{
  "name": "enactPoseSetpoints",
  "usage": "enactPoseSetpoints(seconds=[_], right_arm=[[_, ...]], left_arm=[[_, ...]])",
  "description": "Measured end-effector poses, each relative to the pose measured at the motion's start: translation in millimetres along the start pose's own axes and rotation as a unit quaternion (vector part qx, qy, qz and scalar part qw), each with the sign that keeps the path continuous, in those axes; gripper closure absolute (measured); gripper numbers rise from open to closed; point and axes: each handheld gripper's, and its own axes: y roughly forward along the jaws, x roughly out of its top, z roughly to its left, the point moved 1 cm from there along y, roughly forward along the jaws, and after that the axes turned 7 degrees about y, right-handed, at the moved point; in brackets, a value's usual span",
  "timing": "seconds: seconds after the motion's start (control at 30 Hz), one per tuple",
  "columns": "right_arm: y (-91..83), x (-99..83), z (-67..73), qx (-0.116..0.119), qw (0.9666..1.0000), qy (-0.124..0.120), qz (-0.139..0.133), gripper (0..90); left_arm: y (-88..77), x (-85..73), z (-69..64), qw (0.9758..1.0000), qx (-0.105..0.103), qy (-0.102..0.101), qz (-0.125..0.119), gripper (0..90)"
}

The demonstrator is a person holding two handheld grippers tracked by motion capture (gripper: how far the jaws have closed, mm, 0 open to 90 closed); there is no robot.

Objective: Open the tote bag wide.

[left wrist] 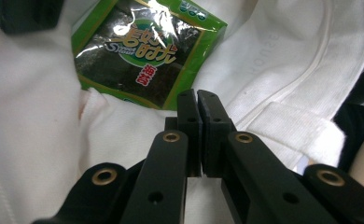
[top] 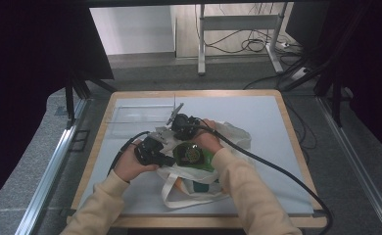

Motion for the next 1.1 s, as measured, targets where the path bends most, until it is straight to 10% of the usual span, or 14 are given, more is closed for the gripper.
enactPoseSetpoints(seconds=[0.4,0.67,0.87,1.1], right_arm=[[-2.5,-5.6,-5.1,-0.007,0.9999,0.012,-0.002,88.9],[-38.8,-20.0,11.4,0.005,0.9999,-0.001,-0.011,88.7],[-62.2,-51.1,2.5,-0.03,0.9989,0.022,0.029,88.8],[-46.8,-78.8,-17.9,-0.054,0.9942,0.051,0.077,88.8]], left_arm=[[1.5,1.1,-5.7,1.0,-0.006,0.004,0.006,89.8],[-0.9,-1.4,-4.0,1.0,-0.002,0.0,0.003,89.8],[-0.9,-1.4,-4.5,1.0,0.001,0.001,0.008,89.7],[0.6,-2.4,-3.7,1.0,-0.001,-0.003,0.009,89.9]])
